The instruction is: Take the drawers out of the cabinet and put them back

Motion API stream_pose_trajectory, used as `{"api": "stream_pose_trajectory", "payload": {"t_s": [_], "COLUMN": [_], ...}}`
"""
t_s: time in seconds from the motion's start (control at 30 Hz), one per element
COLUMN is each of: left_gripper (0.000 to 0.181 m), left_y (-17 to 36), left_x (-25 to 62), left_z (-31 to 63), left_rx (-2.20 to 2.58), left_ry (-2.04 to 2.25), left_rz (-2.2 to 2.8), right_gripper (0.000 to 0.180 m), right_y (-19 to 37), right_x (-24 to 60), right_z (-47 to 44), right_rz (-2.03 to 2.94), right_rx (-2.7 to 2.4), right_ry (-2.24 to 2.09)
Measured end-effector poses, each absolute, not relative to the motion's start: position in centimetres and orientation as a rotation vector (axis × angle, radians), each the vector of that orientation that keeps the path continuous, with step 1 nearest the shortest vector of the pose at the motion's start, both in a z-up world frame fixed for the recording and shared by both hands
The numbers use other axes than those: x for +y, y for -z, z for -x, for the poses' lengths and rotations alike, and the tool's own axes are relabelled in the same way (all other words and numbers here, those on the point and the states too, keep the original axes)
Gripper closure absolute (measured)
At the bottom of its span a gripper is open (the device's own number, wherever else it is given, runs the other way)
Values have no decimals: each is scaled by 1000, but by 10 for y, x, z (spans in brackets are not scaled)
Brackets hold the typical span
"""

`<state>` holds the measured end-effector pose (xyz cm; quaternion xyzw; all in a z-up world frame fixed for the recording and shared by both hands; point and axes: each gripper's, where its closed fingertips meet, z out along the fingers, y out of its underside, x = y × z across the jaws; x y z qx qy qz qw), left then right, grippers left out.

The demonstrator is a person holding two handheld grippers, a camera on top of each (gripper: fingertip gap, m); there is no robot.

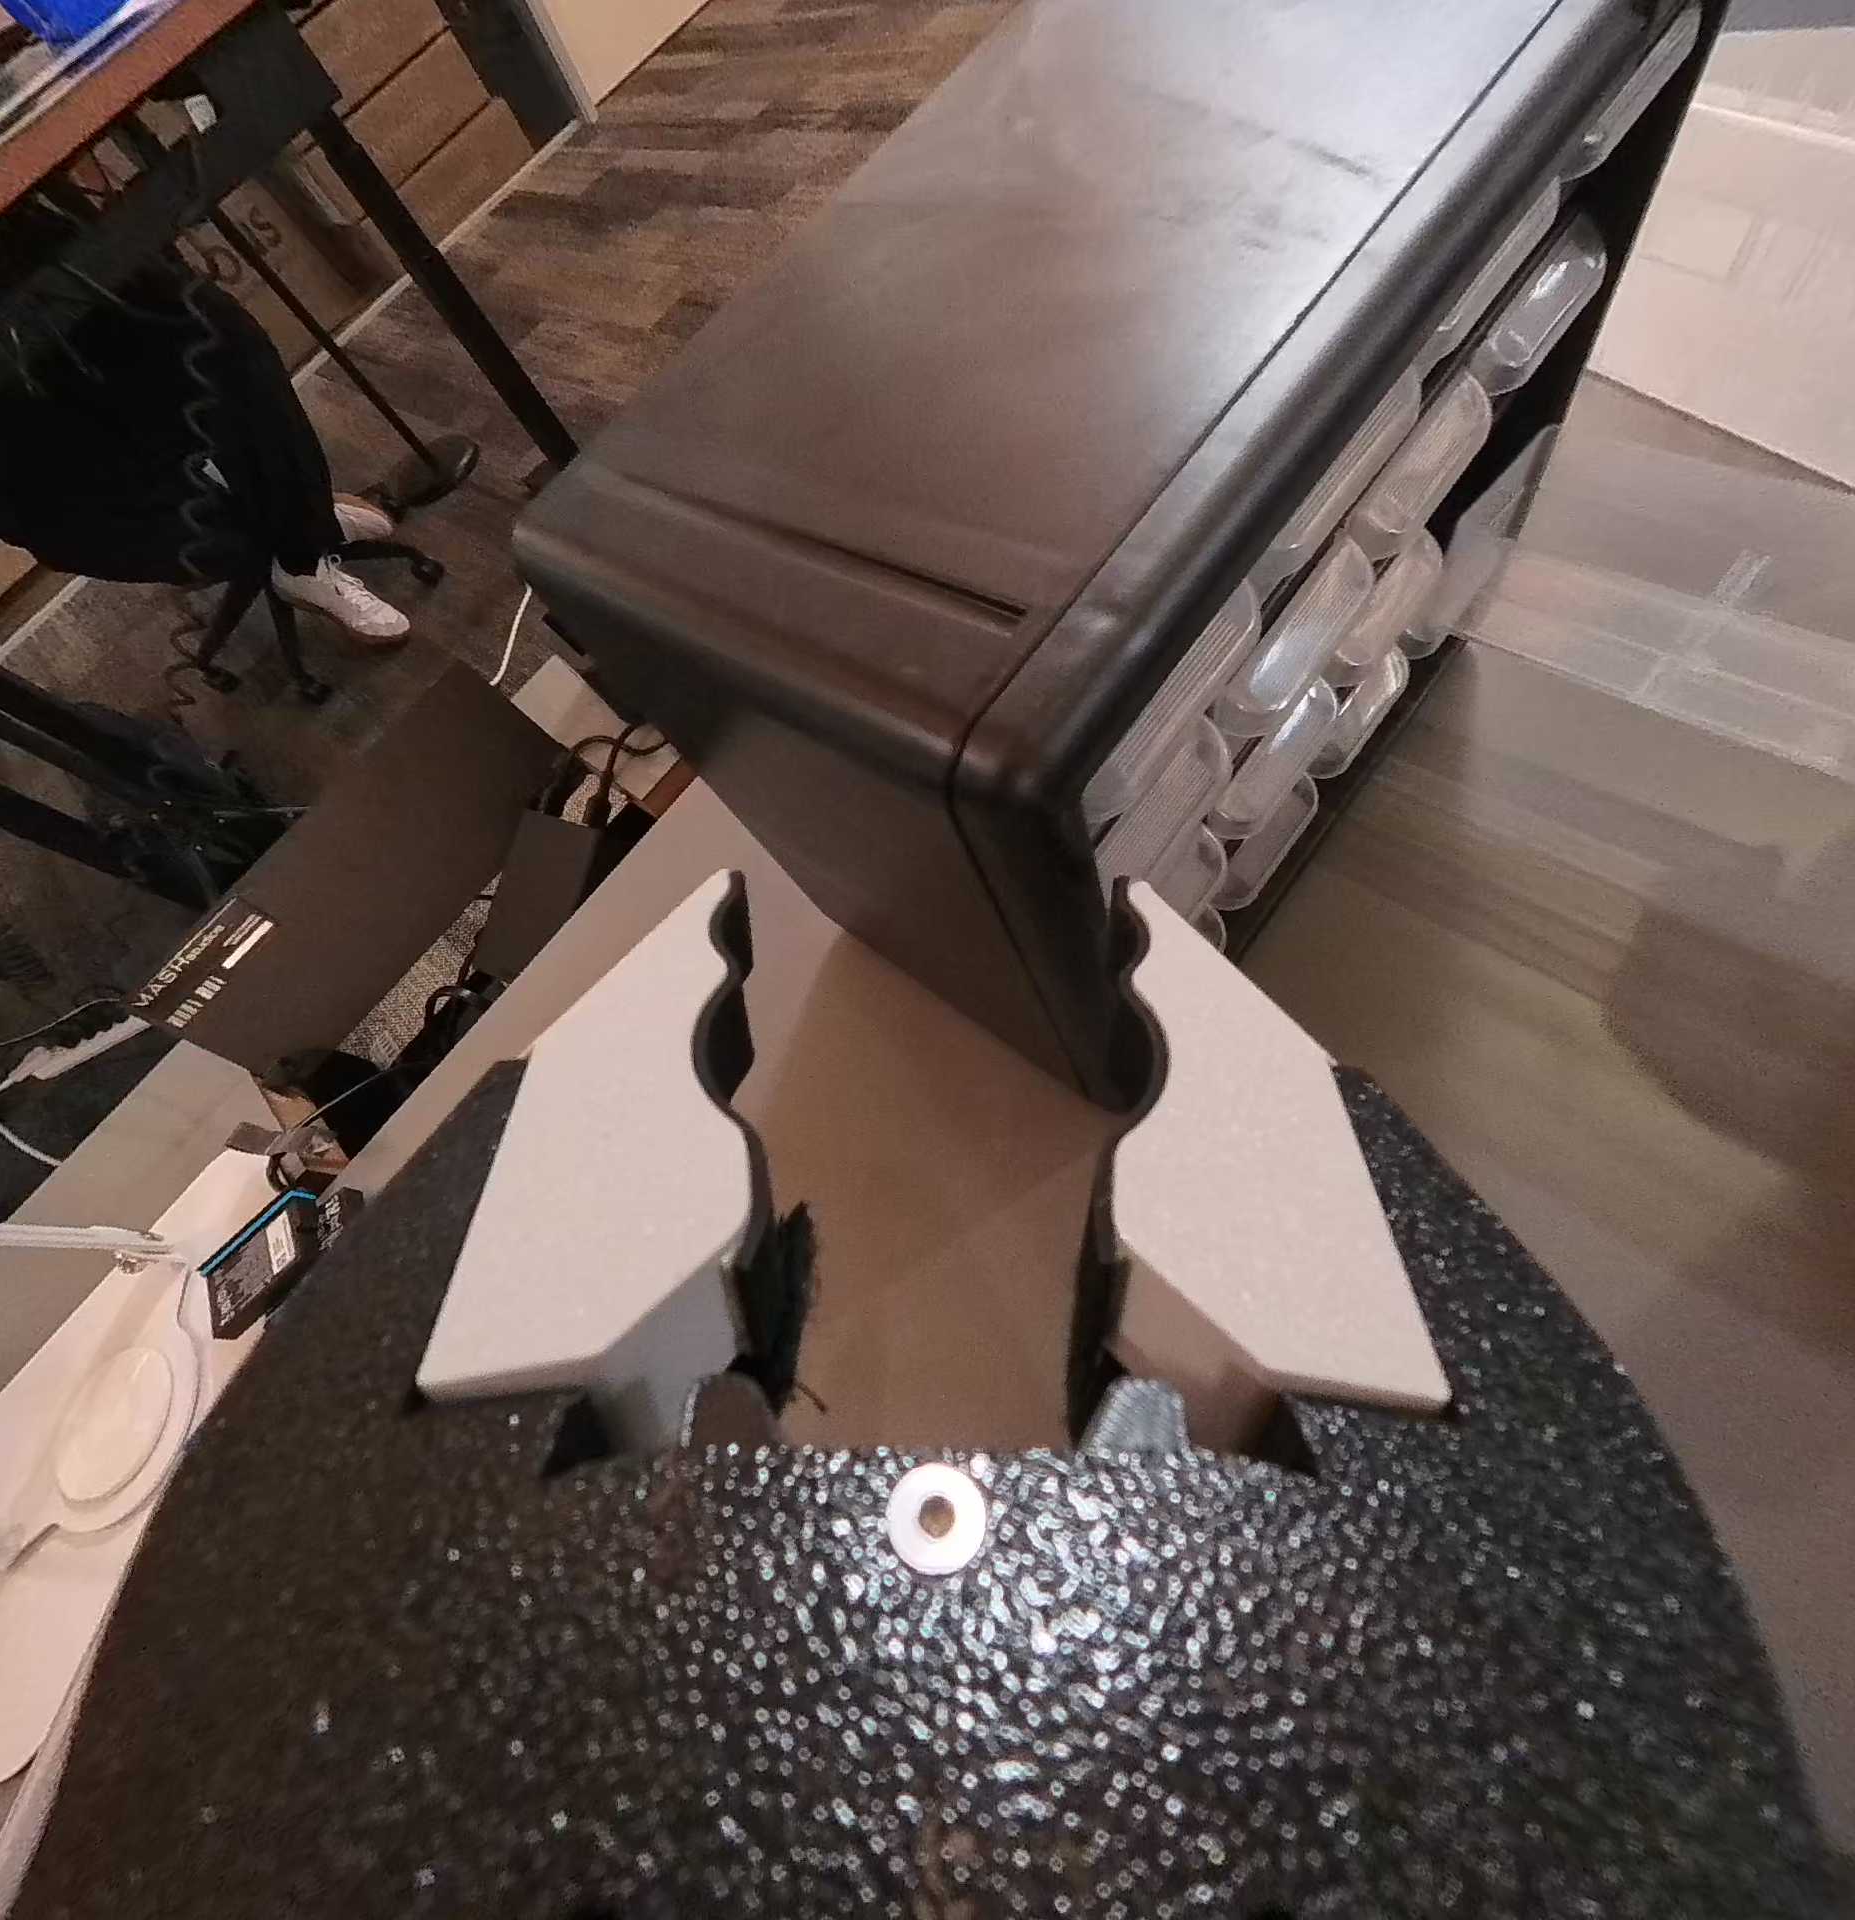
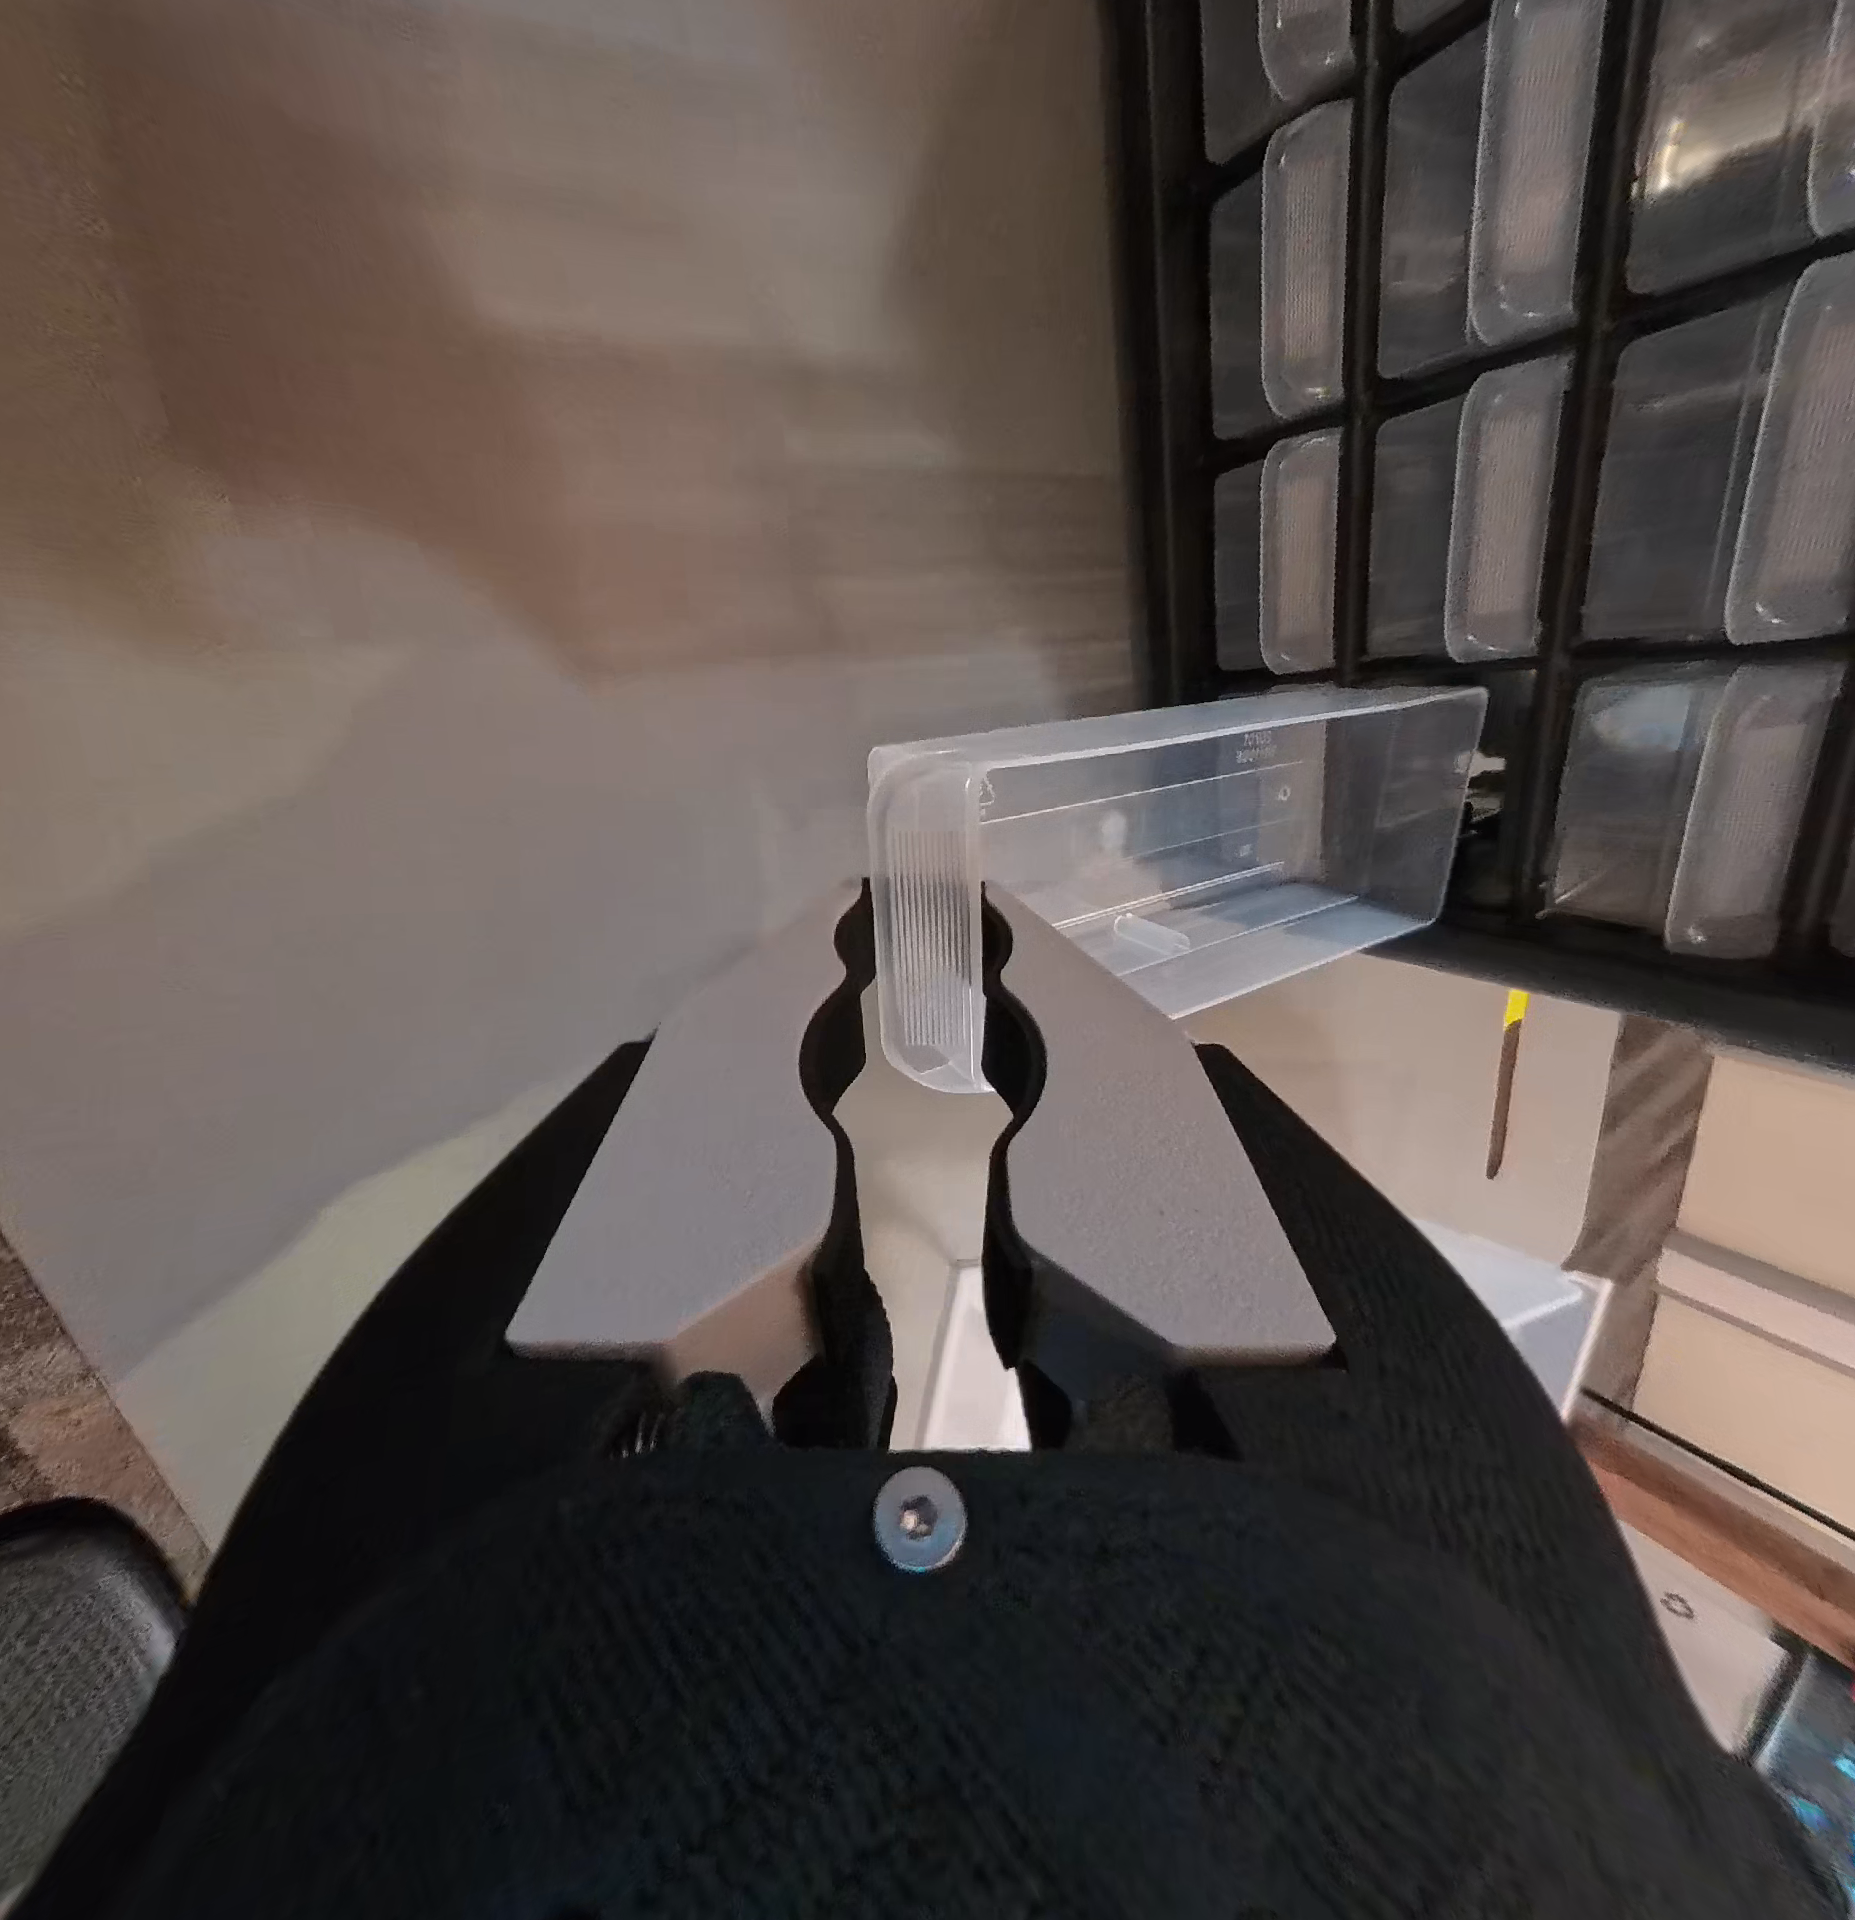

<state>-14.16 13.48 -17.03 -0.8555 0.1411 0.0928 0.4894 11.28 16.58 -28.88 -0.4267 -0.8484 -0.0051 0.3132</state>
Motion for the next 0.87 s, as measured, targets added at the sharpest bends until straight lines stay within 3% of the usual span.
{"api": "stream_pose_trajectory", "payload": {"t_s": [0.87], "left_gripper": [112], "left_y": [162], "left_x": [132], "left_z": [127], "left_rx": [401], "left_ry": [-196], "left_rz": [2036], "right_gripper": [164], "right_y": [280], "right_x": [209], "right_z": [-87], "right_rz": [1112], "right_rx": [-2300], "right_ry": [85]}}
